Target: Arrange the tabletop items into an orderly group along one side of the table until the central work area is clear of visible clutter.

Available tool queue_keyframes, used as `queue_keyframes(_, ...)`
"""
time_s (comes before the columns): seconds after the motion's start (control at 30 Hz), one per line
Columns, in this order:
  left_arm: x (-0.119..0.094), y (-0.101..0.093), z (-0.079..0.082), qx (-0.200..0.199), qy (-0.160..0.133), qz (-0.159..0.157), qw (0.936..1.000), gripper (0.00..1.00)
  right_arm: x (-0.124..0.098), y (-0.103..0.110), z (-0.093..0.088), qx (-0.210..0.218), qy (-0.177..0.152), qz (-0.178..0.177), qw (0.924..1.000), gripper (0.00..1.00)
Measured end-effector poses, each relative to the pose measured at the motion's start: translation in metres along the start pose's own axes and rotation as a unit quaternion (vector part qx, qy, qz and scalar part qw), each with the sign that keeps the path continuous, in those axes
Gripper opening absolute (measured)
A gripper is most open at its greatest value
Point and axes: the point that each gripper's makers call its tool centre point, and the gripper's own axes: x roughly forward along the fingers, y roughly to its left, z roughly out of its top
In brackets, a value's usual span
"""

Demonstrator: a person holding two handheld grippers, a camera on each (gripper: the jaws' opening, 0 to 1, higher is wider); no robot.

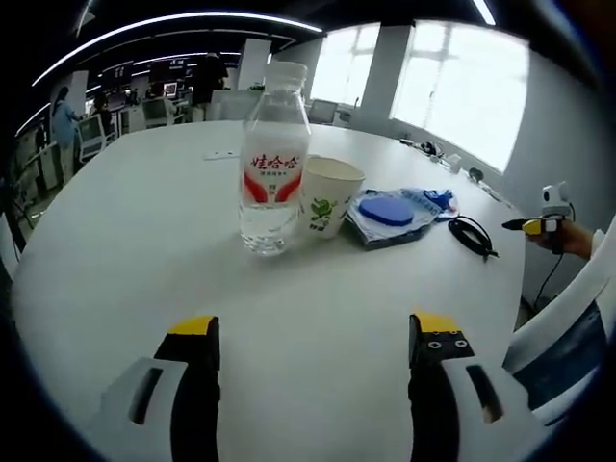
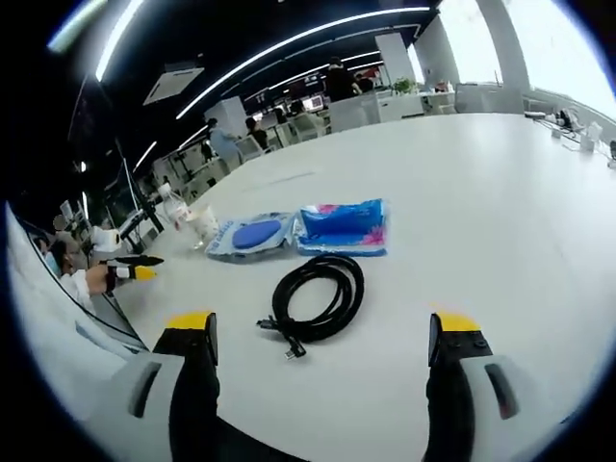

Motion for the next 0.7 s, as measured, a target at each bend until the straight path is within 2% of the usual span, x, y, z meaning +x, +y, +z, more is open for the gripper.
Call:
queue_keyframes(0.13, 0.0, -0.001, -0.002, 0.0, 0.003, -0.001, 1.0, 0.82, 0.001, -0.002, -0.007, 0.003, 0.011, -0.001, 0.9999, 0.89)
queue_keyframes(0.33, 0.003, -0.005, -0.005, 0.008, 0.014, -0.005, 0.9999, 0.82, 0.005, -0.007, -0.024, 0.018, 0.046, -0.005, 0.9988, 0.88)
queue_keyframes(0.53, 0.005, -0.014, -0.009, 0.015, 0.026, -0.014, 0.9994, 0.82, 0.004, -0.006, -0.032, 0.015, 0.068, -0.005, 0.9975, 0.88)
queue_keyframes(0.7, 0.006, -0.013, -0.009, 0.02, 0.027, -0.018, 0.9993, 0.83, 0.005, -0.006, -0.035, 0.021, 0.076, -0.004, 0.9969, 0.88)
